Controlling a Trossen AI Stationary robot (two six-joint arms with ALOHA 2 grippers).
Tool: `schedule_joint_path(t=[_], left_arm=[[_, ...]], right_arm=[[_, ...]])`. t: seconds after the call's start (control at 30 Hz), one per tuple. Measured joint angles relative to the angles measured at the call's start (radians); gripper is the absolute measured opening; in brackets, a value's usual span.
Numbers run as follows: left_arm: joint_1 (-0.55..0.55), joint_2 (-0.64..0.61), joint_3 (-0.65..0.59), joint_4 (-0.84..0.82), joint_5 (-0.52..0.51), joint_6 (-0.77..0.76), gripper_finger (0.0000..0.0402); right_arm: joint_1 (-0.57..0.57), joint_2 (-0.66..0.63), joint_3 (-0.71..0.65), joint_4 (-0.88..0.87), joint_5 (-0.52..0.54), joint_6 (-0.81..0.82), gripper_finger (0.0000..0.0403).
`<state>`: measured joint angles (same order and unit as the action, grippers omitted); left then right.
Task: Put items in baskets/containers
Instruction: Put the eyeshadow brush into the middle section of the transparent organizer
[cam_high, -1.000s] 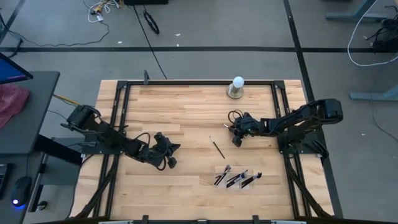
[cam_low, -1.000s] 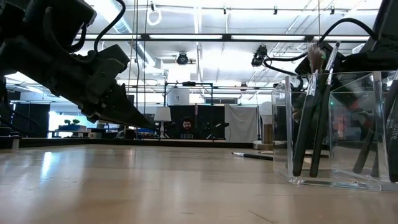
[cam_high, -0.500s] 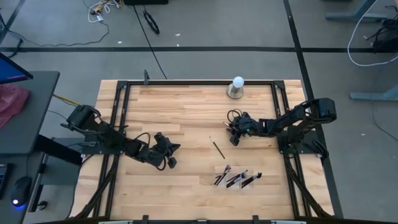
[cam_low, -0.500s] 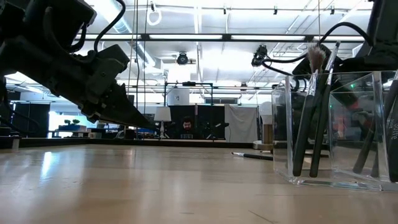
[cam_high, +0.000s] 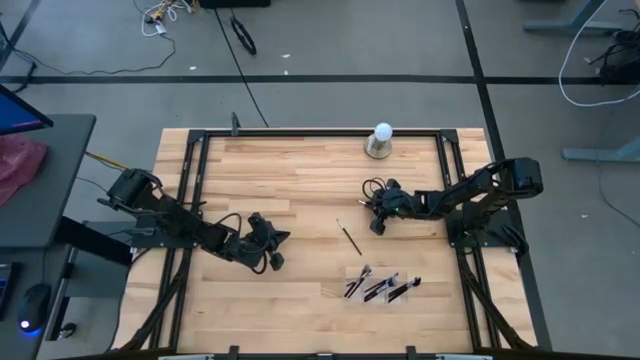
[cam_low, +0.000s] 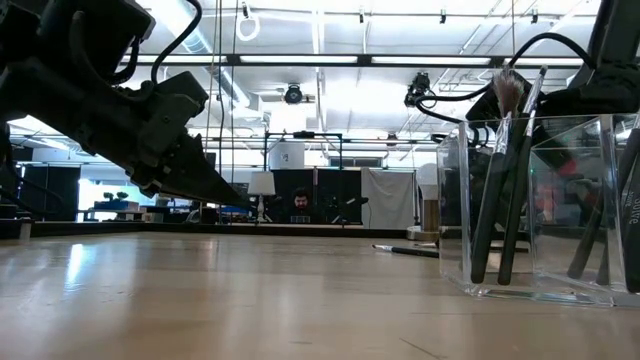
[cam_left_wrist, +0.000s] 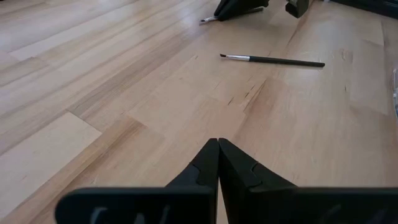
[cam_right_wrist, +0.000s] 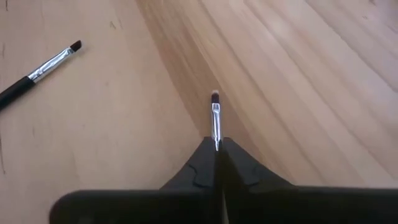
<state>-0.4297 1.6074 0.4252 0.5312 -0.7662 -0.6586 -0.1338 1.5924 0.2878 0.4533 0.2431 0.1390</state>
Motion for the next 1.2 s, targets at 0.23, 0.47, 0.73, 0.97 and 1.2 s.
schedule_joint_path(t=[0.23,0.47,0.73,0.97,1.2], left_arm=[[0.0,0.0,0.0,-0.001,0.0,0.0,0.0012],[0.0,0.0,0.0,0.014,0.0,0.0,0.0012],[-0.017,0.004,0.0,0.265,0.023,0.211,0.0012],[-0.011,0.059,0.045,0.527,0.183,0.457,0.0024],[0.037,0.239,0.298,0.579,0.323,0.64,0.0101]], right_arm=[[0.027,-0.024,-0.011,0.024,0.04,0.059,0.0005],[0.127,-0.117,-0.017,0.058,0.157,0.125,0.0003],[0.287,-0.183,-0.014,0.337,0.242,0.124,0.0002],[0.447,-0.184,0.033,0.743,0.247,-0.019,0.0001],[0.583,-0.152,0.23,0.718,0.247,-0.18,0.0001]])
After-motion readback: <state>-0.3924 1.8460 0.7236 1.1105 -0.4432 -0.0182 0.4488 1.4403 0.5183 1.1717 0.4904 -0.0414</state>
